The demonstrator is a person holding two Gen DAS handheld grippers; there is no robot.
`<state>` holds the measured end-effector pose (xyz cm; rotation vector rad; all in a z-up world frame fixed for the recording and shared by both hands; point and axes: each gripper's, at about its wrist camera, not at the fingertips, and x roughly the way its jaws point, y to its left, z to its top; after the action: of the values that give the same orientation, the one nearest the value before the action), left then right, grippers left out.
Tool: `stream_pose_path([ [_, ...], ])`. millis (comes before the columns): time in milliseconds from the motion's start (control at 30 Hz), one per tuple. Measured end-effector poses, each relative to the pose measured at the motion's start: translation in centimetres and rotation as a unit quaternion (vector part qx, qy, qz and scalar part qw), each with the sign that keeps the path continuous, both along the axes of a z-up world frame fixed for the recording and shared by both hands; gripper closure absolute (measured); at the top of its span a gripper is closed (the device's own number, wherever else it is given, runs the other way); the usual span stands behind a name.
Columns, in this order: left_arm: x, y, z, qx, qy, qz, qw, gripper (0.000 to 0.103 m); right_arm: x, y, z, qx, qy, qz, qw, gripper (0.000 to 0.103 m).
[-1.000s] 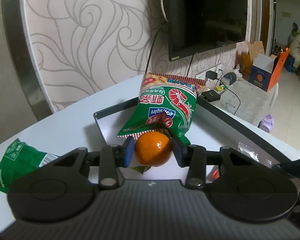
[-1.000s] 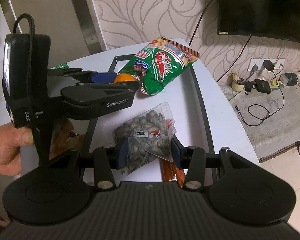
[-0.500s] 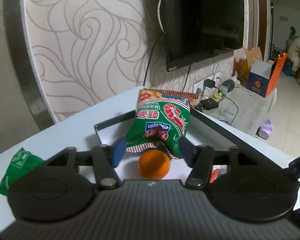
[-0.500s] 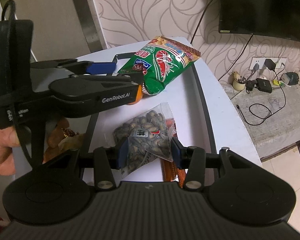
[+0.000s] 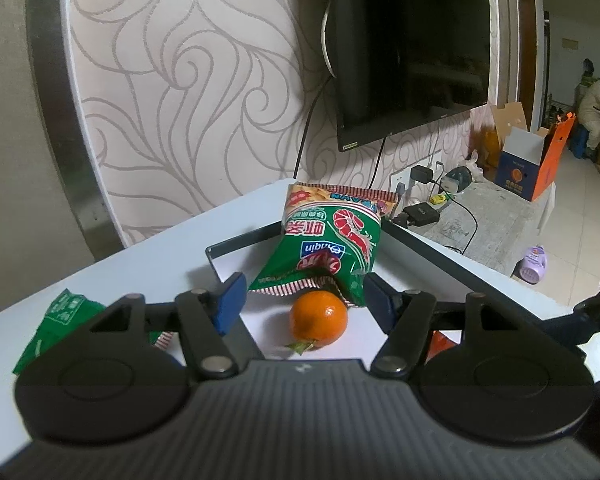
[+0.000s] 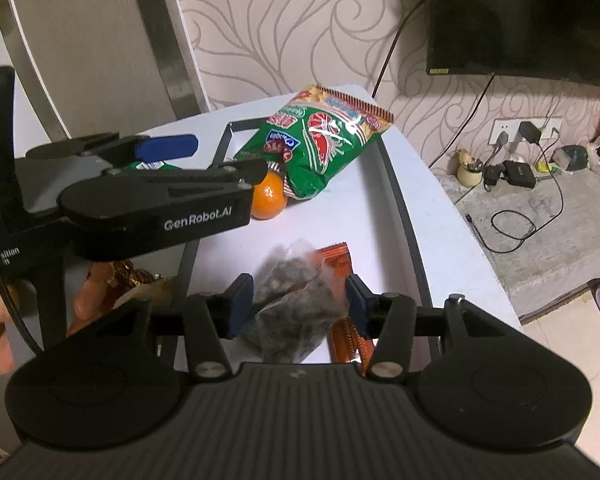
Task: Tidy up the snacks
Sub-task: 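Lower the orange into the box and open the left tool while the right tool releases the seed bag, then grasp the tan pastry bag with the right tool while the left tool approaches the small figurine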
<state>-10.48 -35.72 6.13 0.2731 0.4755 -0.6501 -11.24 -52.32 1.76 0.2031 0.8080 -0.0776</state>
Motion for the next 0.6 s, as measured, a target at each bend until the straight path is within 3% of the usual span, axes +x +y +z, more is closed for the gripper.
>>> stream_pose_path([
  [367,-2.3,1.8,0.7,-0.007,-0.007,0.003,0.9999,0.036,-2.6,1.3,1.8,-0.01,-0.025,-0.009,1.0,0.046],
  [600,-4.7,5.1,0.7,-0.018,0.002,0.029,0.9994,0.036,-4.2,3.5,2.4,-0.017,-0.031,0.002,0.999,0.045],
])
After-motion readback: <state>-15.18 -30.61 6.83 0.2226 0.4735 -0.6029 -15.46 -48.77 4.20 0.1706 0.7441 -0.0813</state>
